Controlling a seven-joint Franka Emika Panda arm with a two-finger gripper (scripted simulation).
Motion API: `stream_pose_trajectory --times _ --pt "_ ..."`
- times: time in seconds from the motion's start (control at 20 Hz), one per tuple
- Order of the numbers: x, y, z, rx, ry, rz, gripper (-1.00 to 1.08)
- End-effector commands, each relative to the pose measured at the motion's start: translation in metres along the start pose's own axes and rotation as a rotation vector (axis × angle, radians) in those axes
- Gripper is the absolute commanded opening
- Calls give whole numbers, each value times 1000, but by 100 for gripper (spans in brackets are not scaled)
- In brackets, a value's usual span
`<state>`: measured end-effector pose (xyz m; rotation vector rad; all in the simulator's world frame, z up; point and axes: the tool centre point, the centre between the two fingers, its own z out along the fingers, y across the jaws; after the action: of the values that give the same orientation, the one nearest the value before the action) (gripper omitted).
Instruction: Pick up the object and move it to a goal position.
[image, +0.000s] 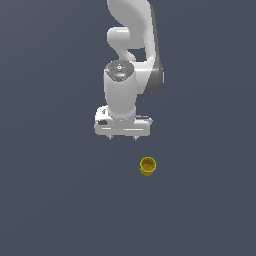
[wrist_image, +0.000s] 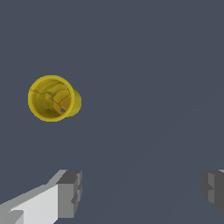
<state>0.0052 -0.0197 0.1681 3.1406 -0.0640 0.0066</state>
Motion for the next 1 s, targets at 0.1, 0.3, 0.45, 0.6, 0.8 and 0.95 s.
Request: stream_pose_trajectory --times 0.1,0.3,0.45,0.6,0.8,0.95 --pt "1 -3 0 0 1 -8 100" --pt "3 -23 3 -3 5 -64 100" --pt "3 -32 3 -3 8 -84 100" --pt "3 -31 3 -3 8 -82 100" --pt "7 -34 6 -4 6 -103 100" --pt "13 -41 11 -5 5 -136 100"
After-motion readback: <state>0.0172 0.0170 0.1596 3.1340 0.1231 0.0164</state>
